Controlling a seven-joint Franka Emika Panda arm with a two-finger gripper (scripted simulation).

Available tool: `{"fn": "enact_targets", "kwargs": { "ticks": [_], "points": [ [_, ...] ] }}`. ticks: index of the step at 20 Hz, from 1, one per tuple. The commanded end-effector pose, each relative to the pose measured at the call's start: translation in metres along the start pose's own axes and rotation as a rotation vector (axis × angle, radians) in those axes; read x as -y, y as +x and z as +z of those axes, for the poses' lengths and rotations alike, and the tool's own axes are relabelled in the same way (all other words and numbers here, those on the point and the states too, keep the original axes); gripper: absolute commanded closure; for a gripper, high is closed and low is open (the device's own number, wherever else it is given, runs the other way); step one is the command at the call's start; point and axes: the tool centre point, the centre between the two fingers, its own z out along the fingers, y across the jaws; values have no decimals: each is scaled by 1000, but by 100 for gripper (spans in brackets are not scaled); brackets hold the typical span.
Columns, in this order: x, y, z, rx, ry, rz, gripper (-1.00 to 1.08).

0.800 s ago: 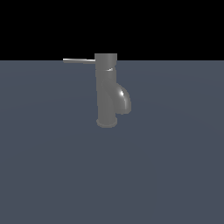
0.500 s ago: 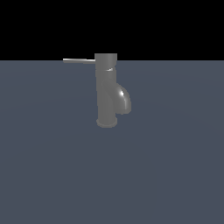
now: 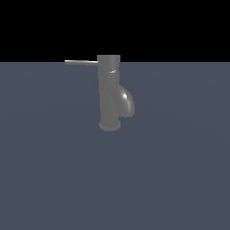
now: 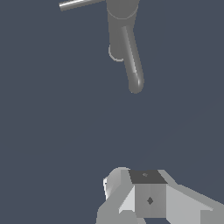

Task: Turn on the faucet by rotating a designated handle.

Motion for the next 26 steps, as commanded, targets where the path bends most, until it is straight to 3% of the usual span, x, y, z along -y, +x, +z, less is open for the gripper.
{"fn": "enact_targets", "kwargs": {
  "ticks": [1, 12, 26],
  "points": [
    [0, 2, 0, 0, 4, 7, 108],
    [8, 38, 2, 11, 58, 120, 108],
    [31, 130, 26, 62, 132, 437, 108]
  ]
}}
